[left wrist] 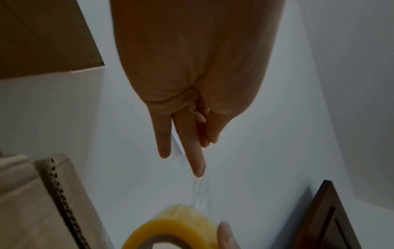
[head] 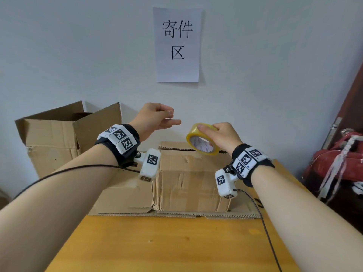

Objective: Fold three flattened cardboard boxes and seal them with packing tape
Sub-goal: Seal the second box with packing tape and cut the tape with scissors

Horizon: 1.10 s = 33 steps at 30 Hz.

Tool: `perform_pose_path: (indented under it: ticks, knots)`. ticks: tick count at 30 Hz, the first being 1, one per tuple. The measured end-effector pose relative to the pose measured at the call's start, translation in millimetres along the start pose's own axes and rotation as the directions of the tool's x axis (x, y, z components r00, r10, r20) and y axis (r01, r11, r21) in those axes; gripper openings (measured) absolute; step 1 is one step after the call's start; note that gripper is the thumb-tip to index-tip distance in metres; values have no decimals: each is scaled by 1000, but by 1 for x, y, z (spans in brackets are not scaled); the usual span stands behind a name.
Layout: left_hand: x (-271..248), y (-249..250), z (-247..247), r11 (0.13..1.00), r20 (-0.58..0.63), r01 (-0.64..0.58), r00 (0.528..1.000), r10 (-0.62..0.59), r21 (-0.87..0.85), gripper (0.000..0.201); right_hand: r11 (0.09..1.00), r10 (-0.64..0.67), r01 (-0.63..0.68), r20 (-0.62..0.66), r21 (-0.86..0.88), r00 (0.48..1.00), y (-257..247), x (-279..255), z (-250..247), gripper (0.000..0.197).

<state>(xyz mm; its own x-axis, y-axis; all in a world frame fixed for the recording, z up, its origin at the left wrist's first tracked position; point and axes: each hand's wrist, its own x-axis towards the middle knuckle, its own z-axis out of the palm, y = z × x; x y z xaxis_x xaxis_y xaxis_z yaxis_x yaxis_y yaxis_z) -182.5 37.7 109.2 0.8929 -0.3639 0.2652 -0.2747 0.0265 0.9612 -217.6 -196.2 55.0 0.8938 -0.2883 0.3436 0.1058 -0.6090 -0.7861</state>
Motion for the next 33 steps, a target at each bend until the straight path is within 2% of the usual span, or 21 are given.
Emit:
perform_pose_path:
  ticks: [7, 11, 16, 21, 27, 31, 33]
  knots:
    - [-1, -9, -3, 993, -16, 66, 998, -65, 100, 8, 991, 59, -48, 84, -125, 995, 14, -5, 13, 70]
    - [-3, -3, -2, 991, 13, 58, 998, -60, 116, 8, 985, 48, -48, -4, -166, 999, 7, -8, 9, 65]
    - [-9, 15, 7, 985, 106, 11, 994, -30, 175, 11, 941, 31, -79, -149, -328, 988, -16, -3, 4, 64]
    - [-13, 26, 10, 988, 146, -13, 989, -9, 151, 12, 876, 65, -121, -133, -467, 989, -11, -4, 2, 56]
    - [-7, 24, 0, 975, 38, 51, 997, -61, 218, 11, 891, 60, -107, -119, -441, 991, -3, -7, 3, 69]
    - [-5, 23, -3, 968, 2, 71, 997, -73, 243, 10, 951, 64, -65, -14, -302, 998, 4, -17, 0, 65]
    - [-4, 23, -4, 968, -5, 75, 997, -76, 238, 9, 972, 16, -8, 32, -233, 999, 8, -24, 0, 64]
